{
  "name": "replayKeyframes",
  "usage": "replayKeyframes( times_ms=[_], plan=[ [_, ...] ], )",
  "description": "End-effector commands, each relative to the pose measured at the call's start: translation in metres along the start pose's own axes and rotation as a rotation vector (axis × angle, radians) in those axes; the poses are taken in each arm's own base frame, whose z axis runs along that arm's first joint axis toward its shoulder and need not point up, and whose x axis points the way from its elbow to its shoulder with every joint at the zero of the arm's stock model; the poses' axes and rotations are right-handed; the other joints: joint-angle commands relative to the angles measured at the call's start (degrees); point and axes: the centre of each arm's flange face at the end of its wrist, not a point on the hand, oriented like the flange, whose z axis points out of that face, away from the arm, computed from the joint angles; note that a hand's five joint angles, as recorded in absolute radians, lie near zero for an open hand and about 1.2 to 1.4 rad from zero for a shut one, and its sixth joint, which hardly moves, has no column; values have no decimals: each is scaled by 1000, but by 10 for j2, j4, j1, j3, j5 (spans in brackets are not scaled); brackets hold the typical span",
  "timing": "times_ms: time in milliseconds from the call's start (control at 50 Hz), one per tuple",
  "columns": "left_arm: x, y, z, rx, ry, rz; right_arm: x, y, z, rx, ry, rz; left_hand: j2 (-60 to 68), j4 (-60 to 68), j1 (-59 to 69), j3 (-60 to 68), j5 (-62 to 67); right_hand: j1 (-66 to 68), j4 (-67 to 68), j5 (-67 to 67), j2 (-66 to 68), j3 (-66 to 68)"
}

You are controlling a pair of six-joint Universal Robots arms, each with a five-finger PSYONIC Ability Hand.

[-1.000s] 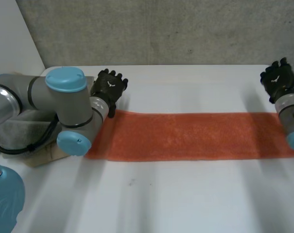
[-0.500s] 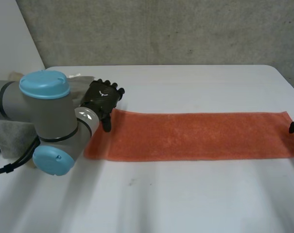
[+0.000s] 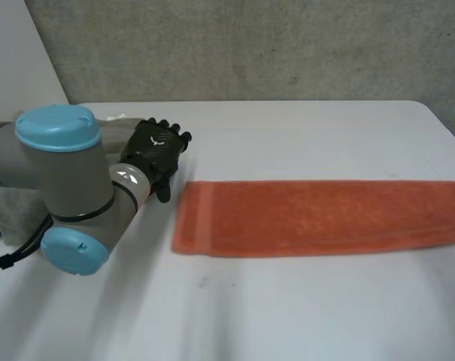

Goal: Fold the laundry.

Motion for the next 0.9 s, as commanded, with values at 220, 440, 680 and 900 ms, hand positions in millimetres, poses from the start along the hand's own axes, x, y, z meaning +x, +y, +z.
replayKeyframes(
  times_ms=[220,440,680,900],
  plan=[
    [-16,-15,-22,29,-35,-17,-99,-165,-66,667,-116,-334,-19,-17,-14,-21,-28,168,232,139,126,120],
    [-11,-6,-29,4,-20,-41,-300,-184,-212,1092,-680,-492,-19,-17,-14,-21,-28,168,232,139,126,120],
    [-9,-14,-25,49,-30,-39,-241,-213,-197,869,-442,-244,-19,-17,-14,-21,-28,-532,-468,-561,-574,-580],
    [11,-20,-21,78,16,-30,-176,-141,-159,279,-548,101,-19,-17,-14,-21,-28,-532,-468,-561,-574,-580]
  ],
)
